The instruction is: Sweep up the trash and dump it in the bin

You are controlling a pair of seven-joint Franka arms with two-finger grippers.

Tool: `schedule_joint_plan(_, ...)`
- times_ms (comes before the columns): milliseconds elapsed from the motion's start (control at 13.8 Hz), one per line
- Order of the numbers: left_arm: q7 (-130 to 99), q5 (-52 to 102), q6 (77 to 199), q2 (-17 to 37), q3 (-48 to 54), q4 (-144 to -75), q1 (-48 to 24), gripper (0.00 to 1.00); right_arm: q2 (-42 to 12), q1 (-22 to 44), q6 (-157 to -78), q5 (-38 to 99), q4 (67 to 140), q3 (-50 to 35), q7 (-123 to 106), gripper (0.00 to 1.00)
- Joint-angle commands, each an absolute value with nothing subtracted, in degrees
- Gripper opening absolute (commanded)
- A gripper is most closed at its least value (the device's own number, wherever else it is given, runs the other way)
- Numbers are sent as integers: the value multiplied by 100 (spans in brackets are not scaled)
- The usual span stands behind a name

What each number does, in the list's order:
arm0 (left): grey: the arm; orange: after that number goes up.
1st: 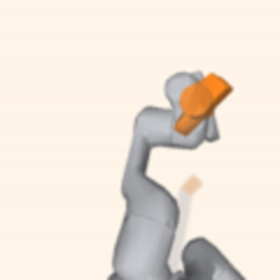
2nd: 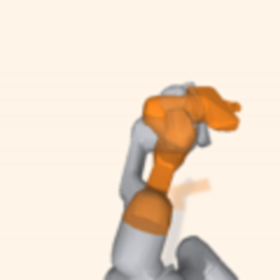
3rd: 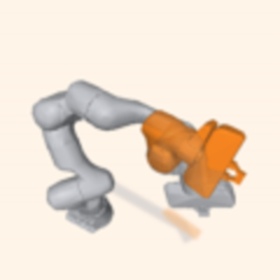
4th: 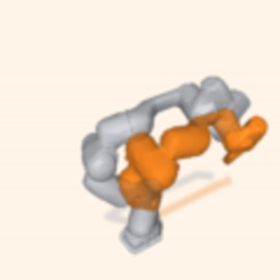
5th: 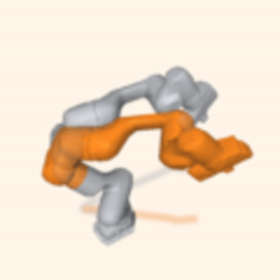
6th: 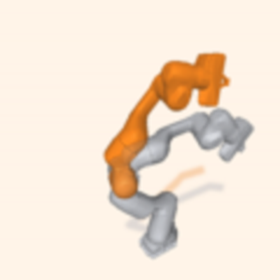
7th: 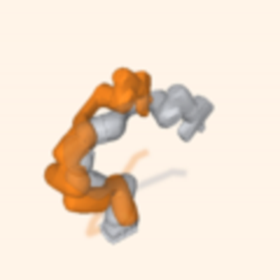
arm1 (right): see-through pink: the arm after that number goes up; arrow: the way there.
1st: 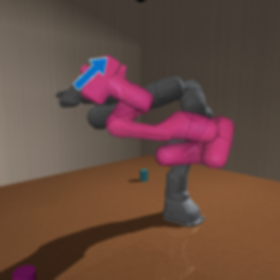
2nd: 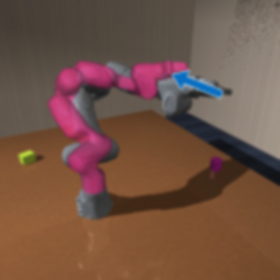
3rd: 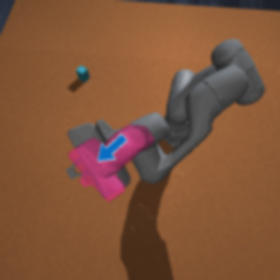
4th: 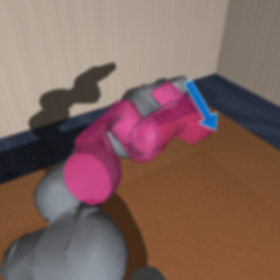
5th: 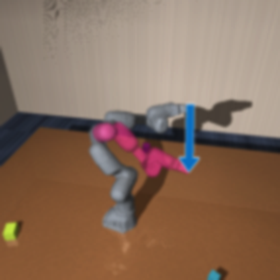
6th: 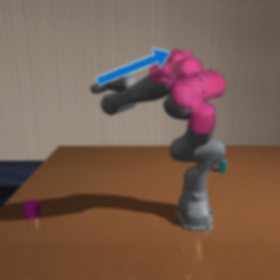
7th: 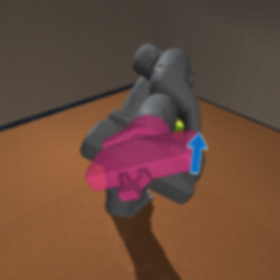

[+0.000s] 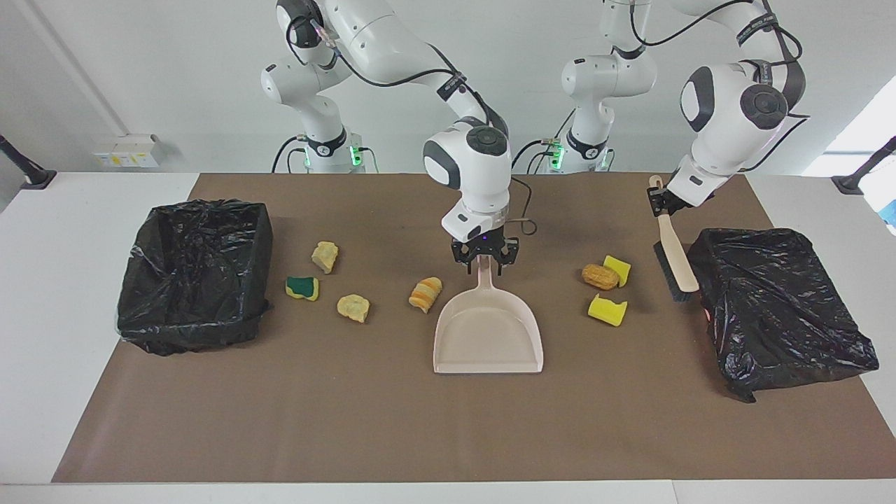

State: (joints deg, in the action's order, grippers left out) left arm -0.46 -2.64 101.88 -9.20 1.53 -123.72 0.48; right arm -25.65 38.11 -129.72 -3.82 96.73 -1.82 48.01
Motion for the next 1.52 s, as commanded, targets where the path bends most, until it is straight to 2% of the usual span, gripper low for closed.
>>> schedule_joint_plan(0,-18,-360,10187,-984,158,-12419,18,0,-2452,3823,-12920,-501,9791,-185,4606,24)
schedule_joint_plan(72,-18,-360,10187,-984,158,-12419,18,0,-2426,3832,-12876,-501,9808,-176,4510,7)
schedule_joint_plan(145,-18,-360,10187,-984,158,-12428,18,0,-2426,3841,-12780,-518,9791,-176,4491,0)
schedule_joint_plan(361,-26,-360,10213,-984,158,-12428,9,0,-2347,3736,-12692,-527,9765,-176,4203,0)
schedule_joint_plan(940,-1001,-89,10809,-976,176,-13103,-17,0,-1925,3674,-11743,-413,9949,-176,445,0)
schedule_joint_plan(1084,-1081,-70,11029,-958,176,-13323,-166,0,-1855,3525,-11480,-413,10080,-176,-846,0)
schedule_joint_plan(1446,-1318,-27,11092,-967,176,-13386,-780,0,-1837,3138,-11532,-422,10300,-167,-3250,0)
